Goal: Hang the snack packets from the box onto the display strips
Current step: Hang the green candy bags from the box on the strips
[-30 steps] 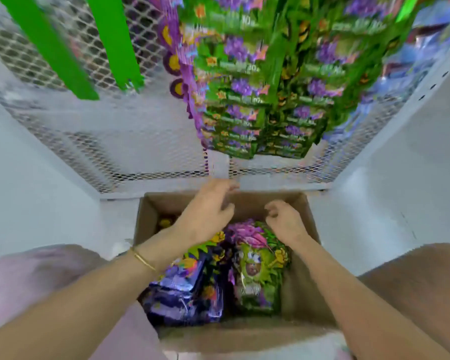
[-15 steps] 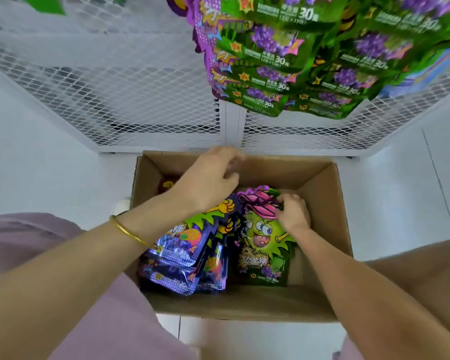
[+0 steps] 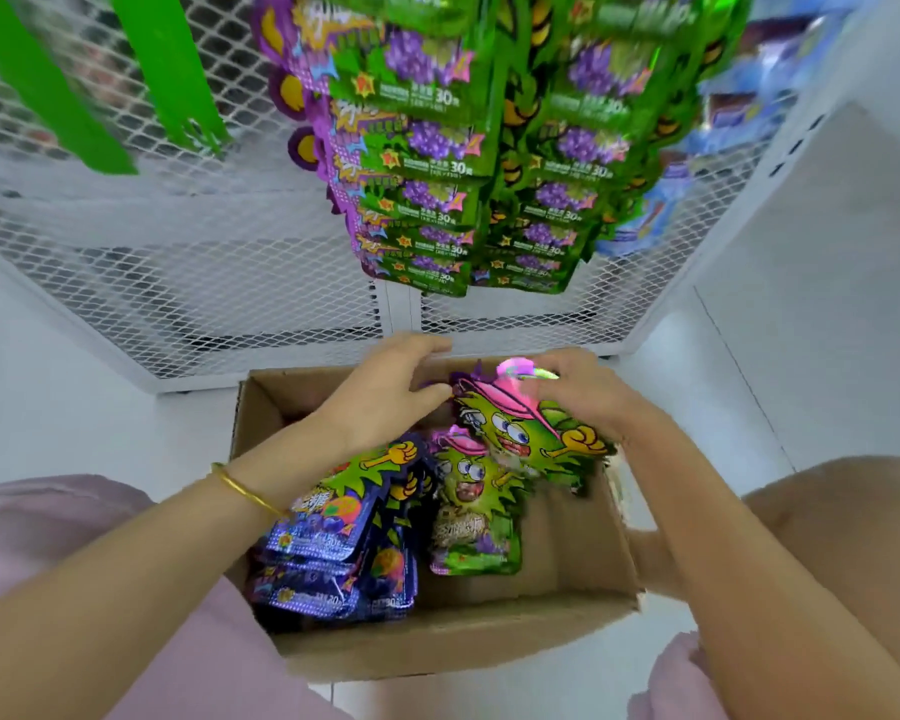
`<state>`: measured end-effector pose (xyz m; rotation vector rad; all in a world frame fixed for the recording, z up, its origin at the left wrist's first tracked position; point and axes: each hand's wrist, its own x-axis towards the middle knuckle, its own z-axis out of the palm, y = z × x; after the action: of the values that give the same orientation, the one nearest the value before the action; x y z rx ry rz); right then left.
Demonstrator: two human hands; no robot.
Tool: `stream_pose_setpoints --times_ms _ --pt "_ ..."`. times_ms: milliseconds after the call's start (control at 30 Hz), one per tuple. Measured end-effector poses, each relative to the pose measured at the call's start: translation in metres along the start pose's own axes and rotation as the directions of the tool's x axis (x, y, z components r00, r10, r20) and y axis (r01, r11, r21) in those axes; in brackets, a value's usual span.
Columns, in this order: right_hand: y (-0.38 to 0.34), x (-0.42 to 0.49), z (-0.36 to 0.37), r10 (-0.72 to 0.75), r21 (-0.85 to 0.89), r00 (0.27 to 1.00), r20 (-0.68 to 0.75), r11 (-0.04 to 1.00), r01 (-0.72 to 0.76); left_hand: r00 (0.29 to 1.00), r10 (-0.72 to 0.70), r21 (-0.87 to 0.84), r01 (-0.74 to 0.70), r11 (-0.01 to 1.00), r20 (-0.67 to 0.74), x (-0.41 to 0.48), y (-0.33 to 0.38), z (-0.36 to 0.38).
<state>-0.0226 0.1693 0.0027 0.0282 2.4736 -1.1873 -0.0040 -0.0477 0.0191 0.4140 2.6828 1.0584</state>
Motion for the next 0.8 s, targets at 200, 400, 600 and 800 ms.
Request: stream_pose_setpoints --times_ms 200,400,600,800 --pt "-0.073 -0.050 -0.051 -0.178 0.073 0.984 0.024 0.982 0.176 0.985 0.142 -0.075 -0.149 0.986 -0.095 -0.005 0.060 -0.048" --pt "-0.160 -0.080 -0.093 -0.385 0.087 0.922 -0.033 0.918 0.387 0.957 0.227 0.042 -0.223 0.974 -0.179 -0.019 0.122 -0.132" --pt "-0.276 -0.103 -0.161 -0.636 -0.204 0.745 -0.201 0.771 0.603 0.874 0.284 0.082 -0.275 0.958 -0.394 -0.015 0.199 -0.260" --pt "-0.363 -0.107 -0.214 -0.759 -0.408 0.567 -0.320 0.651 0.640 0.622 0.262 0.051 -0.336 0.940 -0.738 0.039 0.268 -0.359"
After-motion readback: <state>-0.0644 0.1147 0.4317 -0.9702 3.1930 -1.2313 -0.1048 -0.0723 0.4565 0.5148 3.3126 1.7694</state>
